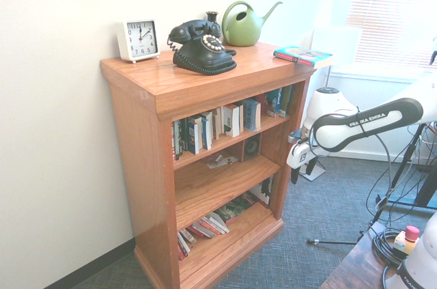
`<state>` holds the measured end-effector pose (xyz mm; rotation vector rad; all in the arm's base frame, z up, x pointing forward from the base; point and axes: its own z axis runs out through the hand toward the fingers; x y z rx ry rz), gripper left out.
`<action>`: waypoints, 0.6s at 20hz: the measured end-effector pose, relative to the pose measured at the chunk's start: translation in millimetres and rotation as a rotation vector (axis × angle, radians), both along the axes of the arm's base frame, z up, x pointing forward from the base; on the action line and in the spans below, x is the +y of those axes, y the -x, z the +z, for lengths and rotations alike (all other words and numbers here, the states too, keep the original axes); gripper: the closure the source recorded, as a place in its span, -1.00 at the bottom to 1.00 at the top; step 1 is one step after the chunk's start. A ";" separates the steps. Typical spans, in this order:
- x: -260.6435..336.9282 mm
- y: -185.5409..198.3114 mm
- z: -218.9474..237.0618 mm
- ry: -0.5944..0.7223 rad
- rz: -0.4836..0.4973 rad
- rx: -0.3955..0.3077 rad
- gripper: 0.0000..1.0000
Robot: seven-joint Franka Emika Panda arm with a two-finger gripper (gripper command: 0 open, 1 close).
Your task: Organize the shelf
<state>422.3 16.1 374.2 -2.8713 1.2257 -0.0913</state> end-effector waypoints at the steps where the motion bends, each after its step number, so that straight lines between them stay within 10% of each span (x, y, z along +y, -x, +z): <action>1: 0.0 -0.7 0.2 0.000 -0.001 -0.001 -1.00; 12: -64.2 -13.7 41.5 0.381 0.072 -0.180 -1.00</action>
